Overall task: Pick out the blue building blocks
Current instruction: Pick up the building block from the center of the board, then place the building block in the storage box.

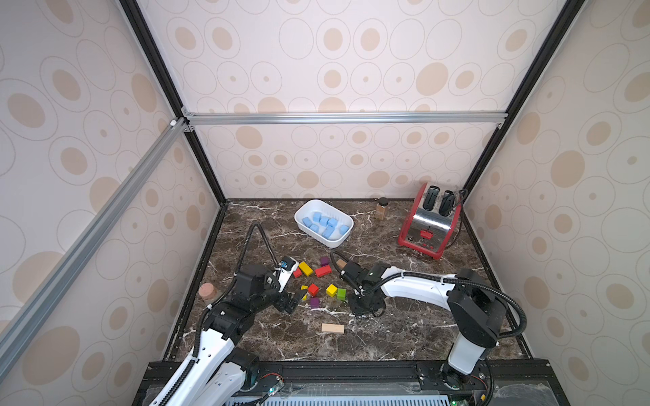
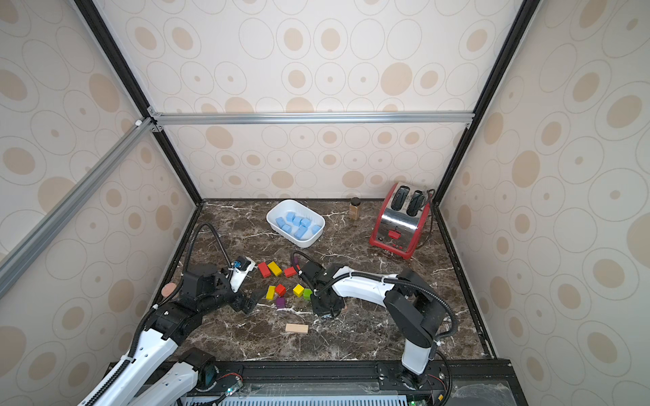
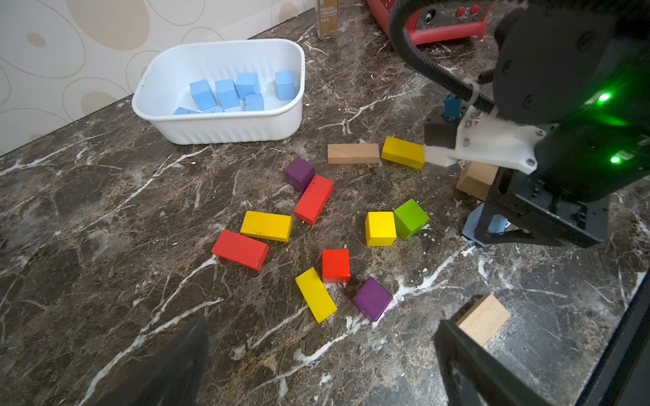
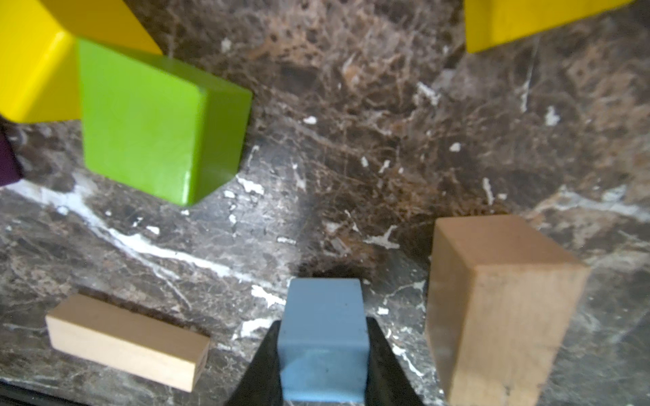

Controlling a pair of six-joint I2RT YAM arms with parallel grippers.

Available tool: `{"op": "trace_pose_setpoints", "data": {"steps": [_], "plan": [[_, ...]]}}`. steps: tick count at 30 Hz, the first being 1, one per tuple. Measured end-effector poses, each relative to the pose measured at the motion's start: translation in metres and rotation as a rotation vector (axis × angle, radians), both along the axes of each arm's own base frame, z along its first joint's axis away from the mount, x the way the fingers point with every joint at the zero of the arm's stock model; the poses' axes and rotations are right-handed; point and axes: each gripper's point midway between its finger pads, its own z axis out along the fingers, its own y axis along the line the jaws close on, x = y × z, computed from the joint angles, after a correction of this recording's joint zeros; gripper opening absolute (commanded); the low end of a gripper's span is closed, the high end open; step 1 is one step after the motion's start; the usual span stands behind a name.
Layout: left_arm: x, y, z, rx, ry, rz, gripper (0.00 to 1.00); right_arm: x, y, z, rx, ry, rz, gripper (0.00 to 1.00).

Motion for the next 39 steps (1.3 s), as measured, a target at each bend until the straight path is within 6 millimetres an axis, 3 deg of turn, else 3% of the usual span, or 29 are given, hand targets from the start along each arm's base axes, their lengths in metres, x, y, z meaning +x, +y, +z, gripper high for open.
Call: {"op": "trace_pose_setpoints", "data": {"steps": [9,19,25,32,39], "plan": [[0.010,0.000,0.019,-0.025,-0.056,0.028,0.99,0.013,0.014,0.040,0.114,-0.114,0.058,0.00],[0.024,-0.002,0.059,-0.040,-0.131,0.043,0.99,0.037,0.042,0.101,0.215,-0.259,0.176,0.00],[0.031,-0.004,0.083,-0.039,-0.179,0.034,0.99,0.062,0.051,0.145,0.268,-0.354,0.212,0.00],[0.042,0.004,0.089,-0.032,-0.192,0.058,0.99,0.096,0.048,0.185,0.299,-0.447,0.202,0.00],[0.059,0.011,0.096,-0.035,-0.204,0.094,0.99,0.136,0.057,0.195,0.284,-0.489,0.217,0.00]]}}
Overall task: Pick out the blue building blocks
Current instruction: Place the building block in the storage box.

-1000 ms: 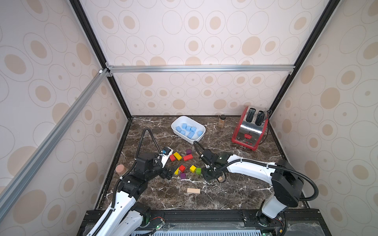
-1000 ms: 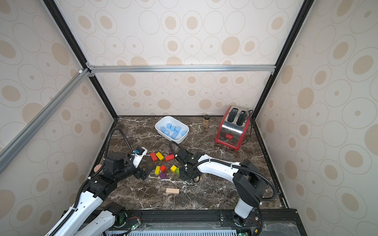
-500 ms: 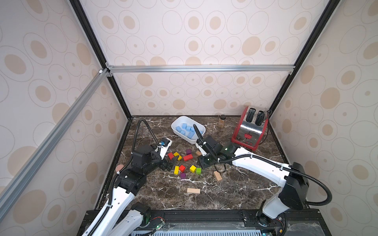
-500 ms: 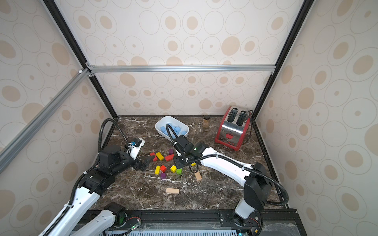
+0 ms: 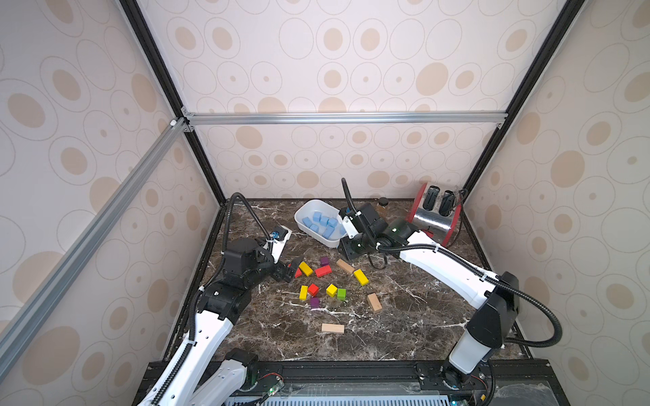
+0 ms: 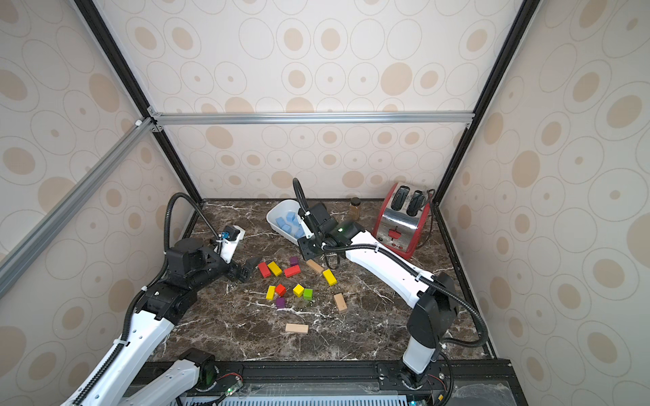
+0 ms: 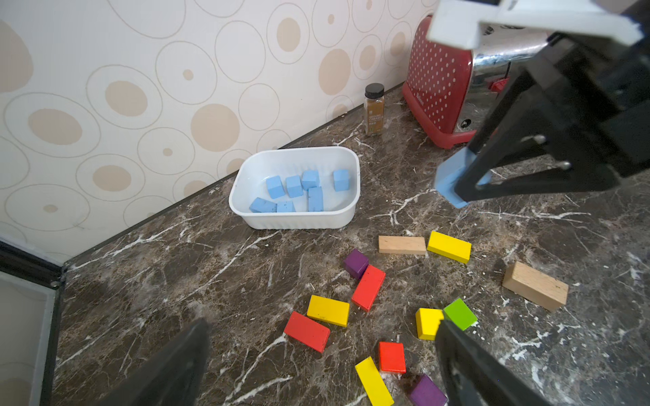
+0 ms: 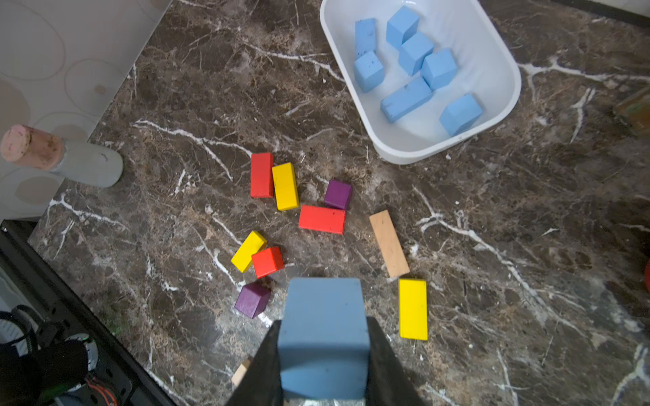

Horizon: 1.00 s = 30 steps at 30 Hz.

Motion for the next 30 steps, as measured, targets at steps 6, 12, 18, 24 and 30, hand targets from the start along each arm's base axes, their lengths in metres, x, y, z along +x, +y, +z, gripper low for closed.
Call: {"op": "trace_pose_setpoints", "data": {"steps": [6,12,18,24,30], "plan": [[0.011,-0.001,0.000,0.000,-0.003,0.007,0.99,0.033,0.005,-0.005,-0.034,-0.010,0.004,0.00],[0.021,0.000,-0.006,0.005,0.007,0.020,0.99,0.066,0.011,-0.016,-0.061,-0.022,0.005,0.00],[0.036,0.000,-0.019,0.014,0.034,0.034,0.99,0.098,0.016,-0.034,-0.119,-0.034,0.015,0.00],[0.049,0.001,-0.027,0.012,0.043,0.044,1.00,0.124,0.017,-0.052,-0.173,-0.046,0.017,0.00],[0.059,0.007,-0.033,0.006,0.046,0.059,0.99,0.146,0.015,-0.067,-0.215,-0.071,0.009,0.00]]}}
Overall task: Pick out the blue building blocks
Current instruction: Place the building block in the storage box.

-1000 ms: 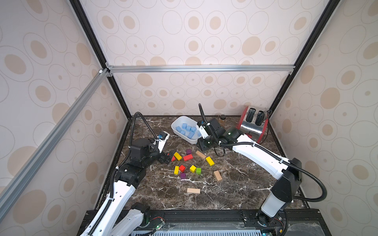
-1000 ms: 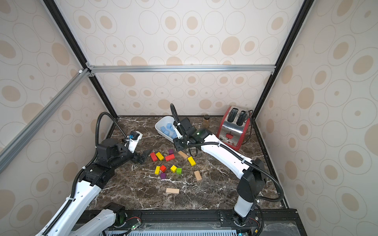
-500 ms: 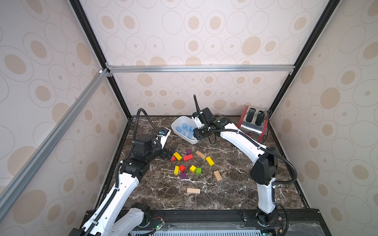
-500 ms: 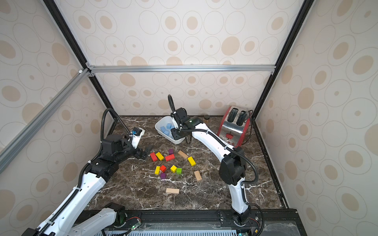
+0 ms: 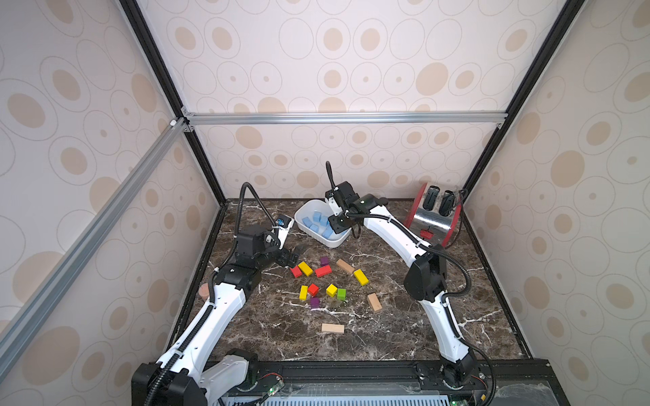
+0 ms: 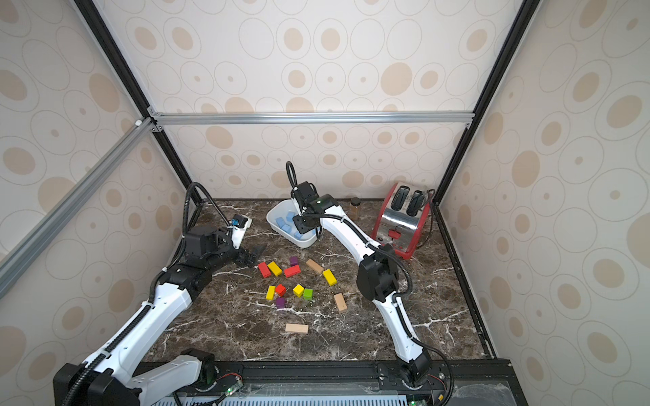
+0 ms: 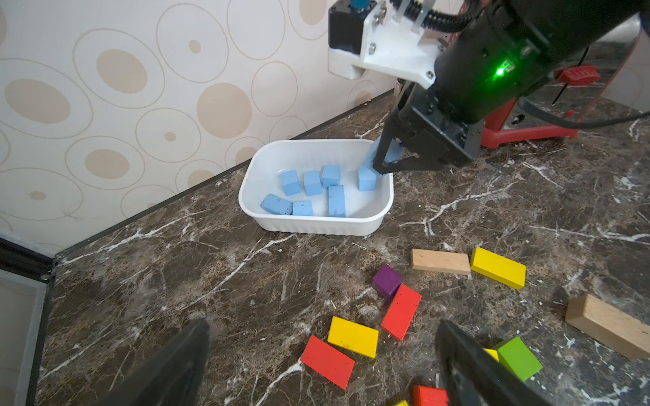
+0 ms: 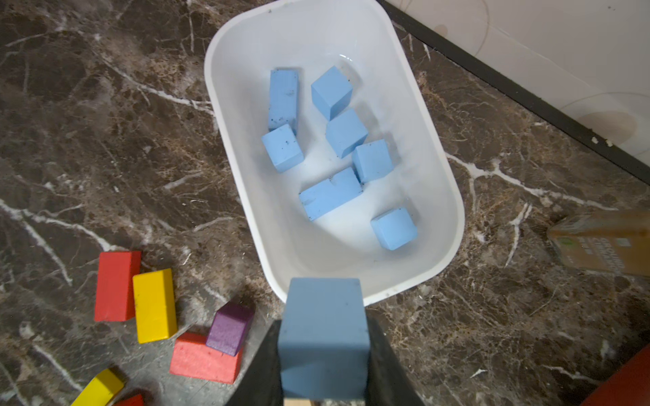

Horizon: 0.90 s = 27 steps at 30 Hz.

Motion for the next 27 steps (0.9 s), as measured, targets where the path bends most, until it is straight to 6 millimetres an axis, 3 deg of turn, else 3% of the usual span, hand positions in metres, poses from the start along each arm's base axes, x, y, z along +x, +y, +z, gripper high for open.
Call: {"op": "trace_pose_setpoints", "data": {"steps": [12,27], "plan": [[0.005,0.002,-0.022,0.001,0.039,0.004,0.99,0.024,-0.012,-0.052,-0.126,-0.014,-0.021,0.00],[0.003,0.003,-0.031,0.000,0.056,0.008,0.99,0.056,-0.017,-0.087,-0.197,-0.089,-0.058,0.00]]}}
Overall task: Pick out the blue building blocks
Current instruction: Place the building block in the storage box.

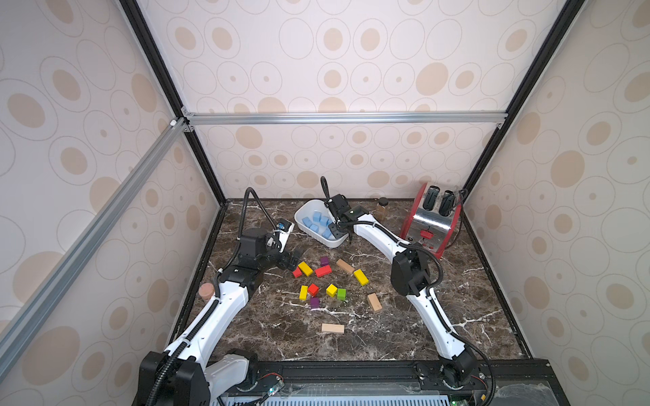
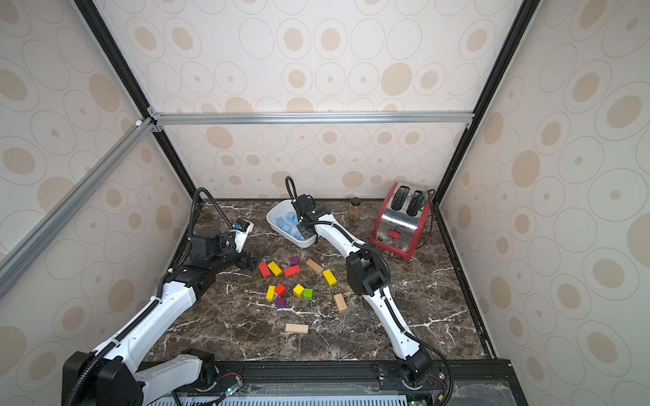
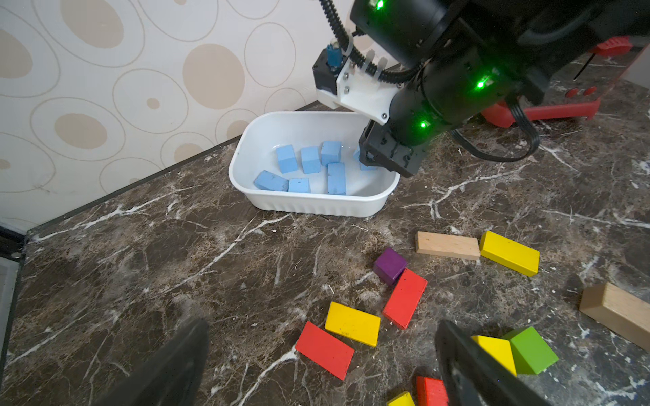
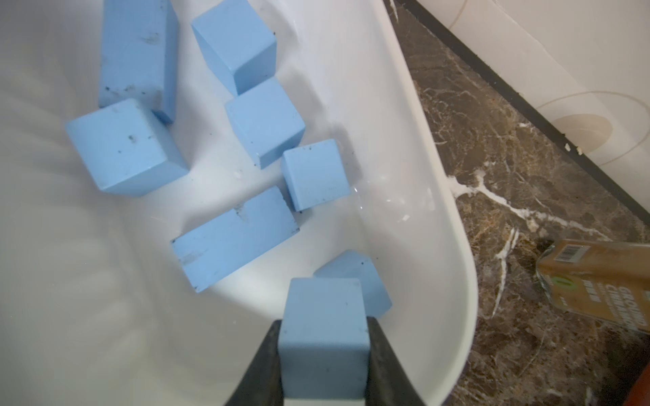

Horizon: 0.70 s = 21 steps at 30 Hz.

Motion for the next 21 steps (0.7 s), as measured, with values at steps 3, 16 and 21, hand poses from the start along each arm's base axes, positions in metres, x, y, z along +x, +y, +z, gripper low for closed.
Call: {"op": "trace_pose_setpoints", "data": {"steps": [3,16,21], "plan": [[0.001,0.000,-0.002,0.001,0.004,0.000,0.99,0.007,-0.001,-0.003,-0.008,-0.022,-0.009,0.00],[0.003,0.000,-0.012,0.007,0.032,0.001,0.99,0.026,-0.003,-0.012,-0.008,-0.070,-0.024,0.16],[0.003,0.000,-0.012,0.007,0.033,0.002,0.99,0.028,-0.002,-0.013,-0.001,-0.074,-0.025,0.24]]}}
